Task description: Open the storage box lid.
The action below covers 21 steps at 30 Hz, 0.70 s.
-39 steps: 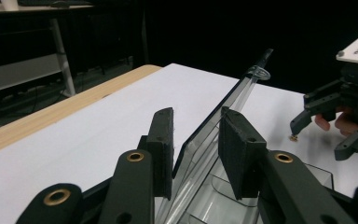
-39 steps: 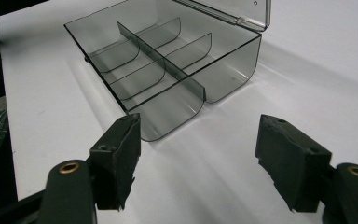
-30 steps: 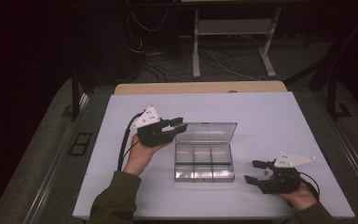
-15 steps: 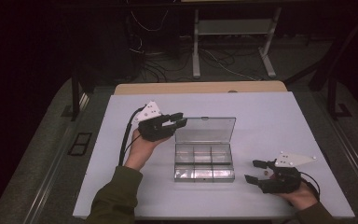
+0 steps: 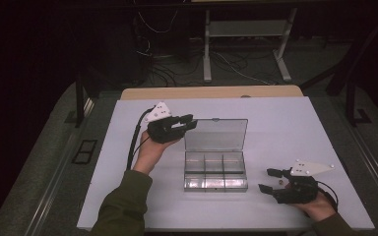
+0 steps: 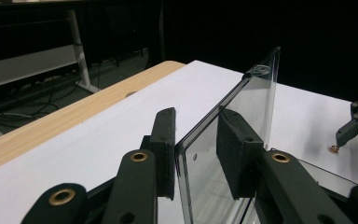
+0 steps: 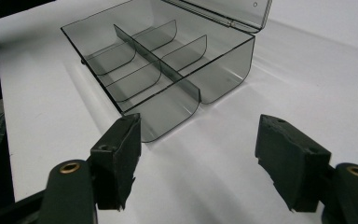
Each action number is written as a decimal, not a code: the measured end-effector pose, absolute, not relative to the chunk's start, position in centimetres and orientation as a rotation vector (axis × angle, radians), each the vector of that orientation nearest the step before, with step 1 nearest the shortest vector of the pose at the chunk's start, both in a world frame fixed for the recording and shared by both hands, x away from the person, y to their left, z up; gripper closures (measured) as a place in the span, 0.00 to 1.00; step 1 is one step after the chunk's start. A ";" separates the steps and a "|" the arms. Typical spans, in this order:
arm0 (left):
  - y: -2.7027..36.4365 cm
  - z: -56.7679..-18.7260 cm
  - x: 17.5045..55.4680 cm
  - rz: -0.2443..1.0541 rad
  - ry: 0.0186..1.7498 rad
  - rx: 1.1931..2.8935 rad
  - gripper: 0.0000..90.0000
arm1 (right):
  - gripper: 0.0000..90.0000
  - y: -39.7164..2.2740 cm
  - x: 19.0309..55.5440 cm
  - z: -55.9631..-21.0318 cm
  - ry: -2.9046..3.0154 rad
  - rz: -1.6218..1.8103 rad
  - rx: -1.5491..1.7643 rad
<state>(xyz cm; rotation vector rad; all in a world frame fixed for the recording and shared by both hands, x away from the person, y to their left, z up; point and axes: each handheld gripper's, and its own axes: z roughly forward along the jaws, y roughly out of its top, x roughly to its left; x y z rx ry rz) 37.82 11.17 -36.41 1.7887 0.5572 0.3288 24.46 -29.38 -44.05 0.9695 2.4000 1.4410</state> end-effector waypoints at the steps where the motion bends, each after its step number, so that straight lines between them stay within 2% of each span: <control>1: 11.2 -36.4 37.9 0.326 0.560 1.786 0.74 | 0.34 -29.4 24.5 -44.1 2.400 1.441 0.968; 21: 10.9 -37.1 40.0 0.324 0.597 1.797 0.69 | 0.34 -29.5 24.4 -44.0 2.398 1.454 0.977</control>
